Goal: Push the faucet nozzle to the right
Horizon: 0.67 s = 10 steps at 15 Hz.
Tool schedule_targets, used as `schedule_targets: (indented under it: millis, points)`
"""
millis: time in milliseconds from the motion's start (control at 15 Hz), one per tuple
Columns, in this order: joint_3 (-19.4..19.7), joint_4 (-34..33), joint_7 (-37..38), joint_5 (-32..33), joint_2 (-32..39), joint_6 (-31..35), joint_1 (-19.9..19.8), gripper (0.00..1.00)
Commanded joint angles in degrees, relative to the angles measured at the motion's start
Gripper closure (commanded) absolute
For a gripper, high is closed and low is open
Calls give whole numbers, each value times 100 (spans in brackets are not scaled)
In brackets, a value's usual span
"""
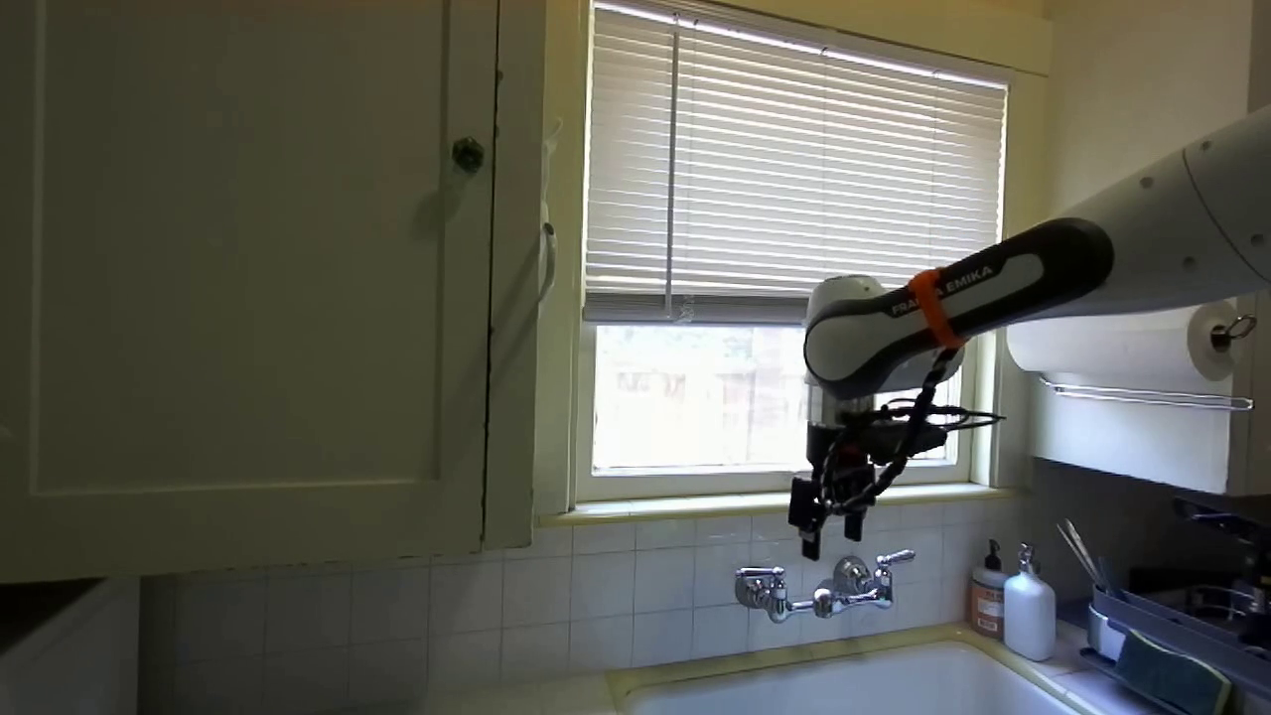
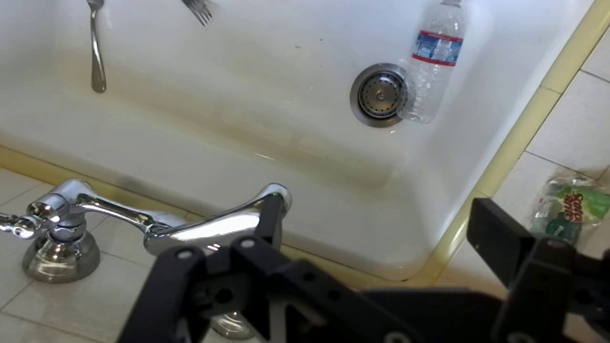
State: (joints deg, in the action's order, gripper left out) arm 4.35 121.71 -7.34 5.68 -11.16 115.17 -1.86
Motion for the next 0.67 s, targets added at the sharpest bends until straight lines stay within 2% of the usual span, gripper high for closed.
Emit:
schedule_targets:
  millis: [0,67,133,200,267,600]
  points:
    - [21,135,106,19,186,649,-99,0]
    - [19,119,152,61,241,768,-122,0]
    - [29,143,111,37,287,971,-133,25]
    - [26,170,154,49,335,1178,-148,26]
    - [25,199,193,88,404,1405,-162,32]
    - [51,415,298,338,711,2428,-251,74]
